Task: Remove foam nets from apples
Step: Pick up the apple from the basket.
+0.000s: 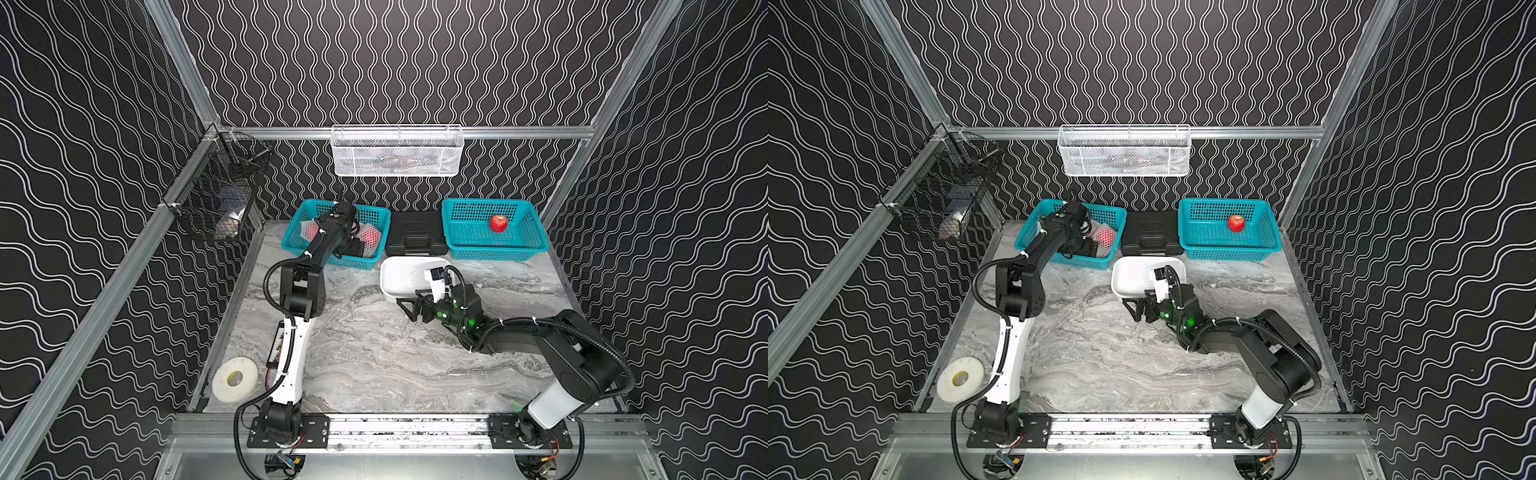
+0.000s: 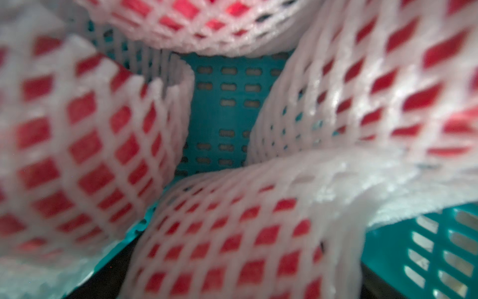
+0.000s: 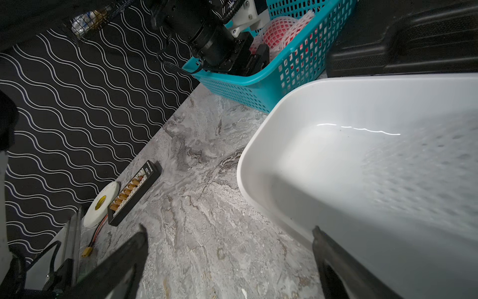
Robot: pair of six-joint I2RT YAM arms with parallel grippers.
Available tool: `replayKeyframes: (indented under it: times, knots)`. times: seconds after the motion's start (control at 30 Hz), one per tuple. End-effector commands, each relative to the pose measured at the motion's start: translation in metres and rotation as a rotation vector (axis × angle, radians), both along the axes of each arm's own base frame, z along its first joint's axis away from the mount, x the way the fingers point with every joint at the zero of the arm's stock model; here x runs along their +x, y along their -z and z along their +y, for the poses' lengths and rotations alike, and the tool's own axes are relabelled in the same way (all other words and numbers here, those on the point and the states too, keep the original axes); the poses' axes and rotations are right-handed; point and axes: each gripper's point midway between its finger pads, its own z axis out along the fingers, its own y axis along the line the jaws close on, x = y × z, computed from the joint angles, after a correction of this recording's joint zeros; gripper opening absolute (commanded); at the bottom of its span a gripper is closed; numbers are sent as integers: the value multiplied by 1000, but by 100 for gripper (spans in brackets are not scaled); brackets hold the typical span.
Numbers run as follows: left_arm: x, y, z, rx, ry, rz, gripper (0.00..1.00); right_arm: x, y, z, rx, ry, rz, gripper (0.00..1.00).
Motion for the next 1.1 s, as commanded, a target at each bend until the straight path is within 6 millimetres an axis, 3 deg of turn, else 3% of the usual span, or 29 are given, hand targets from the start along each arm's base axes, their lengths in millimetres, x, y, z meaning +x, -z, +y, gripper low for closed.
replayKeyframes:
  times: [0.0,0.43,0.7,0.9,1.07]
  knots:
    - [-2,-2,-2,-14,-5,-3,86,4,-6,-1,2,15,-21,100]
    - [3,-37,-3,-31,-8,-91,61,5,-5,-3,-3,28,-22,100]
    - [-1,-81,-4,-49,-8,-163,61,4,-8,-4,-2,34,-32,100]
    - [-20,-117,-7,-74,-5,-216,61,4,-11,-6,4,41,-38,100]
    - [-49,-146,-26,-124,14,-290,61,3,-16,-9,6,52,-50,100]
